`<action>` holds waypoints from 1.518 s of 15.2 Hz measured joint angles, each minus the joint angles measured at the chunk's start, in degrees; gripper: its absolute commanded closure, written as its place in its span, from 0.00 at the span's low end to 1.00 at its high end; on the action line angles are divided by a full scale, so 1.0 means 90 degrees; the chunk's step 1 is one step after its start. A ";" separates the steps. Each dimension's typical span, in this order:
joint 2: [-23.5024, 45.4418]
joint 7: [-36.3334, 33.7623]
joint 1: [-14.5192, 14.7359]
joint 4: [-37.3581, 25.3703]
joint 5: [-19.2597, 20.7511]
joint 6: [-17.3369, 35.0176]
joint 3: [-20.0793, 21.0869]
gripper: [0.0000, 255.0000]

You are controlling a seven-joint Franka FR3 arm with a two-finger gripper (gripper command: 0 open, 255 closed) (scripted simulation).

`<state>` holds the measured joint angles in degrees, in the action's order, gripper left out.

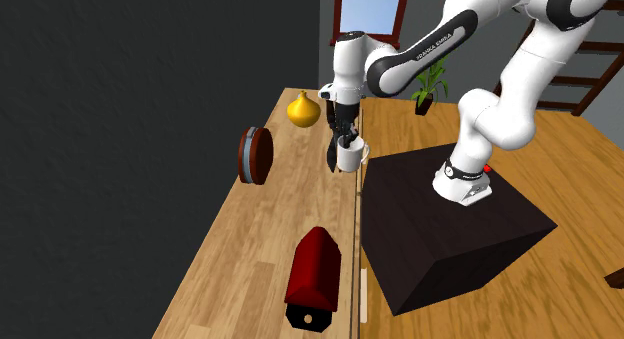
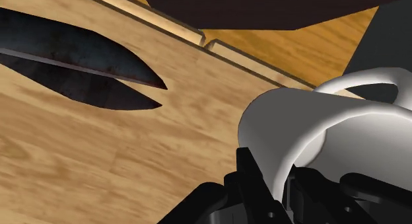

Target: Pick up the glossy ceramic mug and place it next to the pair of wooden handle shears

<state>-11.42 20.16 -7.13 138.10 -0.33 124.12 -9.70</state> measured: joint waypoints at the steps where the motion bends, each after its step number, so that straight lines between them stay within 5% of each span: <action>1: -0.0179 0.0085 -0.0066 0.0209 0.0059 0.0031 -0.0063 1.00; 8: -0.1007 0.0566 -0.0463 0.1078 0.0428 0.0074 -0.0434 1.00; 23: -0.0008 0.0787 -0.0382 0.1616 0.0233 0.1591 -0.0586 1.00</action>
<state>-11.49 27.24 -10.57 152.64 1.77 138.43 -14.97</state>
